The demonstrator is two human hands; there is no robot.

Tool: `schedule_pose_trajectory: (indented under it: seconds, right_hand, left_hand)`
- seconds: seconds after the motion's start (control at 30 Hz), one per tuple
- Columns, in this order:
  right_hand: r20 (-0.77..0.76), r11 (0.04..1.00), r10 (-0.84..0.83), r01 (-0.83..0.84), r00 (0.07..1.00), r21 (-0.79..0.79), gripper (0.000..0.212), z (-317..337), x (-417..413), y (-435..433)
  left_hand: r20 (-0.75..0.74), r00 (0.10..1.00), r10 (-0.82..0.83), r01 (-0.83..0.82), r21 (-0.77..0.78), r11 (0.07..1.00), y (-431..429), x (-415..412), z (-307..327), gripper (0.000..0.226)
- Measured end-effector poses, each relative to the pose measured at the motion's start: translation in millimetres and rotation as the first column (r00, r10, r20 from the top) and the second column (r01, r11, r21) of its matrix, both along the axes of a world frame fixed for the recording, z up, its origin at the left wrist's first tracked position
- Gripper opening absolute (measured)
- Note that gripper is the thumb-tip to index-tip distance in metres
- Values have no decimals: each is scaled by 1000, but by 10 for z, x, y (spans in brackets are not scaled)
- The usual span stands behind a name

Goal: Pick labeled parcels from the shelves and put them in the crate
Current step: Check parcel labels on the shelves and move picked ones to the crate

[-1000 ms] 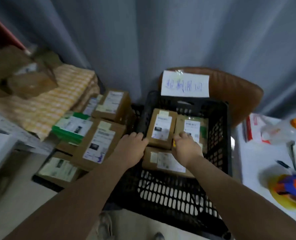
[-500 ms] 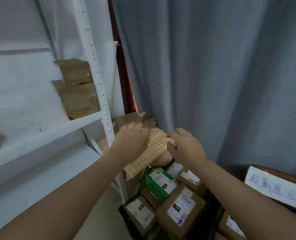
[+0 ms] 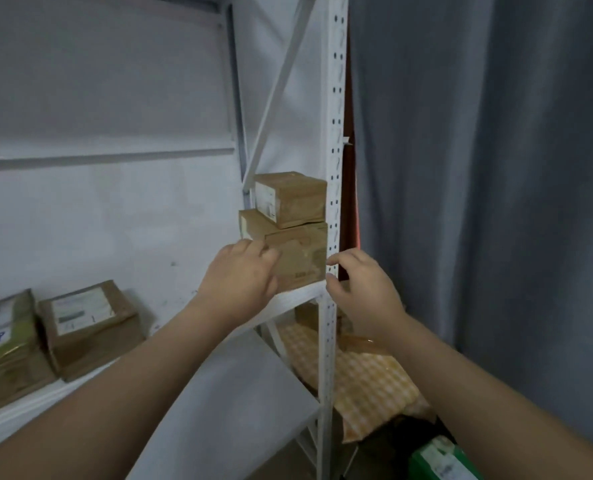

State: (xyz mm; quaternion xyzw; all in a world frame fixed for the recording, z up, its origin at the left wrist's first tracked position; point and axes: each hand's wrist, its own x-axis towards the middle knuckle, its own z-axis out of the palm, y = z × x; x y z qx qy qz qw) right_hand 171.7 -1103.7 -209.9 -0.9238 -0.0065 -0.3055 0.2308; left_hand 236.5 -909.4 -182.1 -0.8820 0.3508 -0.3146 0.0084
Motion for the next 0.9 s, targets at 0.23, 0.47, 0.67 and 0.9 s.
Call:
schedule_pose_trajectory:
  seconds: [0.23, 0.47, 0.67, 0.9]
  right_hand:
    - [13, 995, -92, 92, 996, 35, 57, 176, 871, 99]
    - [-78, 961, -244, 230, 967, -152, 89, 595, 1785, -55]
    - [-7, 956, -281, 279, 960, -95, 84, 526, 2283, -40]
    - [172, 959, -274, 256, 946, 122, 65, 489, 2380, -16]
  left_hand:
    - [-156, 988, -2, -25, -171, 985, 182, 793, -24, 47]
    - [-258, 966, 28, -101, -274, 957, -133, 1499, -10, 50]
    - [-332, 943, -25, -98, -351, 931, -268, 1813, -121, 47]
    - [-500, 859, -111, -74, -335, 939, -330, 1967, -228, 57]
